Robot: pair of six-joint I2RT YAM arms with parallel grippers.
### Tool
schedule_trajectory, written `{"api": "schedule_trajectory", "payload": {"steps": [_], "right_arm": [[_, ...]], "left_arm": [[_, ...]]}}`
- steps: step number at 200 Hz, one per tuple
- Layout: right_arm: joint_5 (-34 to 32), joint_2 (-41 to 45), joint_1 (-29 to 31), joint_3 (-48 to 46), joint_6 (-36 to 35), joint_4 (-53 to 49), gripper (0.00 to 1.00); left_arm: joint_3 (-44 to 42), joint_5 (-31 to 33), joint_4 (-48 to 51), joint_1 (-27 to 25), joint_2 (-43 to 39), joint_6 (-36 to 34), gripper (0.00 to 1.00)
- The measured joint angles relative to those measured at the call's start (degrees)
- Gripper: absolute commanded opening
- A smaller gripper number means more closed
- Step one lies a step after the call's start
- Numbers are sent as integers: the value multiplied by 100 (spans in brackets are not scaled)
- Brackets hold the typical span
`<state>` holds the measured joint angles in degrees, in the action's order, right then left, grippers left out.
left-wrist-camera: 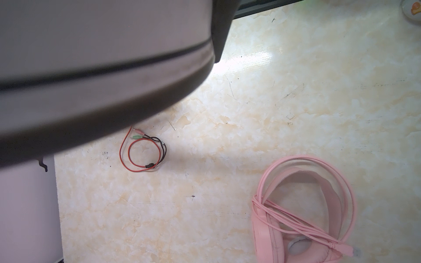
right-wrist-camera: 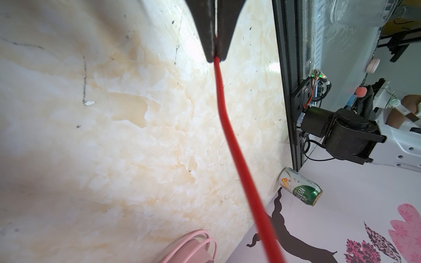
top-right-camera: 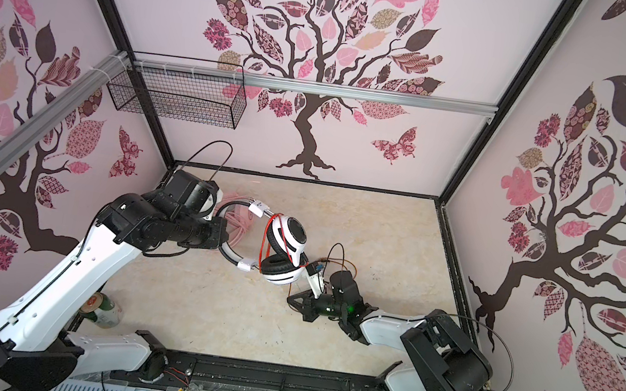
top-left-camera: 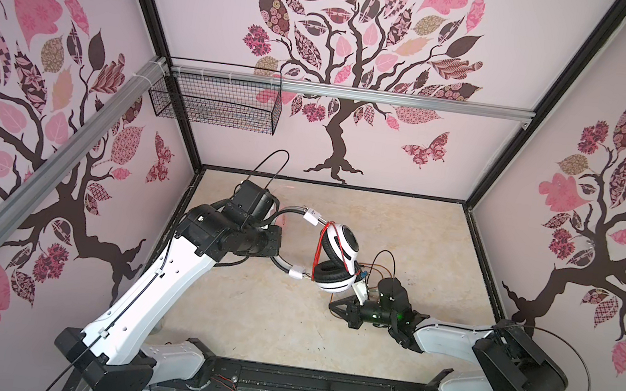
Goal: Wrap the headphones
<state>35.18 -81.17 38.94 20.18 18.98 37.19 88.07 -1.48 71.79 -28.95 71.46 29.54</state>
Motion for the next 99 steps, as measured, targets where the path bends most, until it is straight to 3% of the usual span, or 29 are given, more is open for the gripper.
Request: {"api": "schedule_trajectory", "payload": {"steps": [42, 72, 79, 99], "right_arm": [[-72, 28, 0, 13, -262, -348, 0], [-262, 153, 0, 212, -538, -750, 0], [-323, 162, 0, 293, -599, -831, 10], [-538, 164, 0, 459, -774, -1029, 21]], "left_arm": [[0, -481, -315, 686, 136, 0, 0], [0, -555, -529, 841, 144, -31, 0], [0, -586, -579, 839, 144, -31, 0], [0, -684, -688, 841, 144, -24, 0]]}}
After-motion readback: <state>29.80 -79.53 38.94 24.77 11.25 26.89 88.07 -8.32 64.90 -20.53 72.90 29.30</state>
